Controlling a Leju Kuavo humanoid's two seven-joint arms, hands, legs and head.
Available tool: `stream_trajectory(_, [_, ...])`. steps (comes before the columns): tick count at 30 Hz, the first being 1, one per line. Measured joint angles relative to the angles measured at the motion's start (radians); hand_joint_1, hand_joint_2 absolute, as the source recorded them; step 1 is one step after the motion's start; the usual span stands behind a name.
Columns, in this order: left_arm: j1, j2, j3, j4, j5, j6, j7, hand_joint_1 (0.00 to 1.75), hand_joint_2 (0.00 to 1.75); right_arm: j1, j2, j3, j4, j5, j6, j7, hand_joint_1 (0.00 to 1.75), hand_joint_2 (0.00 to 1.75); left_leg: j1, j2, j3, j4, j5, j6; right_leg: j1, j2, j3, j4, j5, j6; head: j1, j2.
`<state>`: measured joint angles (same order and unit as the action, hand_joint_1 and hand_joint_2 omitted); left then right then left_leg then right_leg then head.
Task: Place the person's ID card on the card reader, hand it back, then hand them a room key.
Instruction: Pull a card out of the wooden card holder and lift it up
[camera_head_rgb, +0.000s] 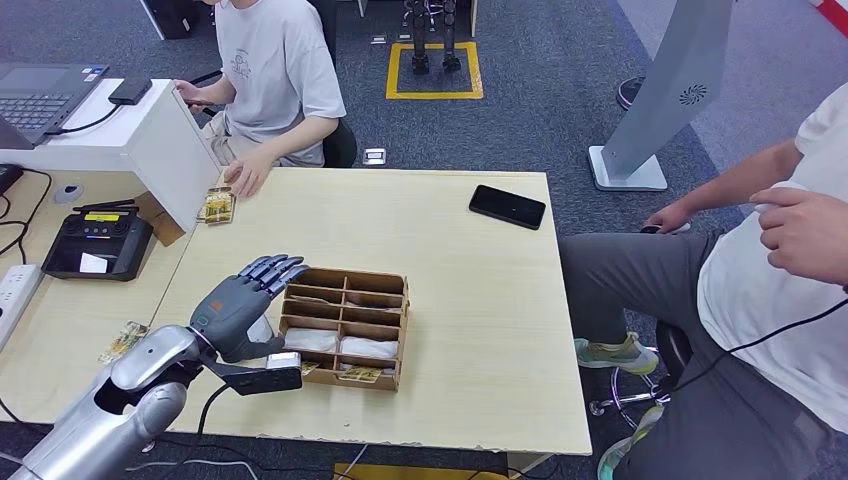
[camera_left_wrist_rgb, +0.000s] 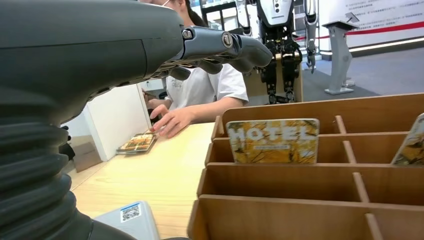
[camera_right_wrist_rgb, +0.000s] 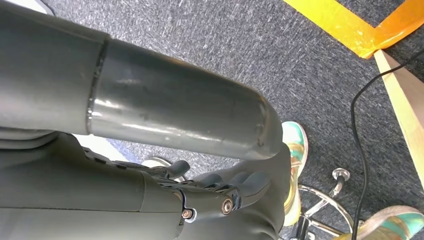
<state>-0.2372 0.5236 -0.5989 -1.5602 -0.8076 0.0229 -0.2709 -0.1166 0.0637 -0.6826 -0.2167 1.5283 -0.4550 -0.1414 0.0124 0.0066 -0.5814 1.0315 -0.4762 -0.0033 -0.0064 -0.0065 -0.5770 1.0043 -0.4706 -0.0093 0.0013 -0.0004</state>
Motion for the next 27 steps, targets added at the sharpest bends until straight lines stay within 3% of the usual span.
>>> stream_trajectory(7, [-0.03,-0.054,-0.015,0.003,-0.014,-0.002,0.014,0.0,1.75,-0.003,0.005,0.014,0.0,0.0,0.007,0.006,0.0,0.0,0.0,0.0,0.0,0.0,0.0,0.0,0.0,0.0,0.0,0.0,0.0,0.0,0.0,0.0])
stream_trajectory(27, [-0.039,-0.079,-0.024,0.013,-0.019,0.002,0.029,0.0,1.75,-0.004,0.008,0.016,0.0,0.0,0.008,0.005,0.0,0.0,0.0,0.0,0.0,0.0,0.0,0.0,0.0,0.0,0.0,0.0,0.0,0.0,0.0,0.0])
